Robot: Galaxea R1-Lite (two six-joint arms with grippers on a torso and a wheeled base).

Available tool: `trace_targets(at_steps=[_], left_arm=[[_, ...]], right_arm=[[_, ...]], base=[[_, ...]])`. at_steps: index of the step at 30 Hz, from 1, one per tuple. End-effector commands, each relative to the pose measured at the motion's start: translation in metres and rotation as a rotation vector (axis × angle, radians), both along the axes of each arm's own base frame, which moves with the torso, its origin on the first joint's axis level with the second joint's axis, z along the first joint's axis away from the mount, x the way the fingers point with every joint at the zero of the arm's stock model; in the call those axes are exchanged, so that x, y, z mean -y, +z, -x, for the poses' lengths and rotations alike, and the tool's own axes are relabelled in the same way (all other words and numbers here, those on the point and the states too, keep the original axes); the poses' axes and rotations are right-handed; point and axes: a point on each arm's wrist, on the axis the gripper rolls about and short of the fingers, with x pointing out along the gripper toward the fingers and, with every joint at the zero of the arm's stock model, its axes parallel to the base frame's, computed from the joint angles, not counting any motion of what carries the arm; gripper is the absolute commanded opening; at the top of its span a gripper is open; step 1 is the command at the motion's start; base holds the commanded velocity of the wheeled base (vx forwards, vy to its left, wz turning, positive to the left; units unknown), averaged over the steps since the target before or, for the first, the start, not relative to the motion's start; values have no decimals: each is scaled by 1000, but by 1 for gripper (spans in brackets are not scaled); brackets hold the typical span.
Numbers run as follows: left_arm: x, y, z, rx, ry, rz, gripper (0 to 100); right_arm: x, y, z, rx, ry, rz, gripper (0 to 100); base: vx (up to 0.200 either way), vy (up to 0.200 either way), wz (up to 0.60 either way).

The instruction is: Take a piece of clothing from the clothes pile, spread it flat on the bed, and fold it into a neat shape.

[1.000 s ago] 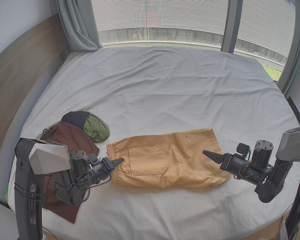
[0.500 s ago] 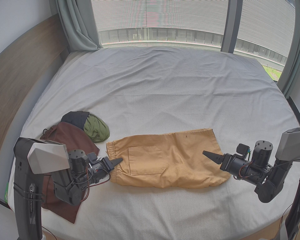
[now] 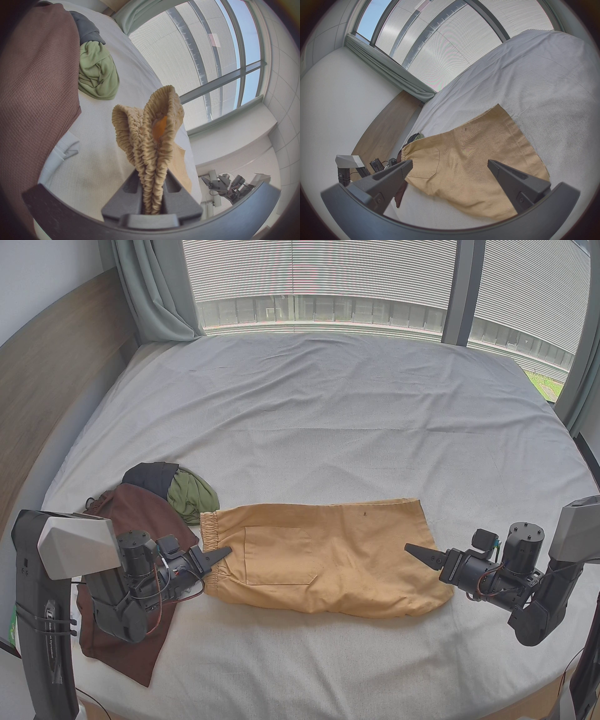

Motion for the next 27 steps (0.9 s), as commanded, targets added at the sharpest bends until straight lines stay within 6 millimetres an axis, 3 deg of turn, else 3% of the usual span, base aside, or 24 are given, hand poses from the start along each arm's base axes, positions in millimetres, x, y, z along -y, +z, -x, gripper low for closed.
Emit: trace_targets(at_steps=[1, 7, 17, 27], left_arm=[[-14, 15, 6, 16, -32, 16, 0], [-18, 19, 7, 24, -38, 20, 0], [-46, 18, 9, 65, -59, -26, 0], [-55, 26, 9, 84, -54, -16, 0]], right_arm=[[-1, -1, 0, -2, 4, 0, 100], [-1, -1, 1, -6, 4, 1, 100], [-1, -4, 0, -12, 4, 3, 100], [-1, -3, 0, -10, 4, 4, 100]], base=[[0, 0, 0], [0, 0, 0], [0, 0, 0], [0, 0, 0]])
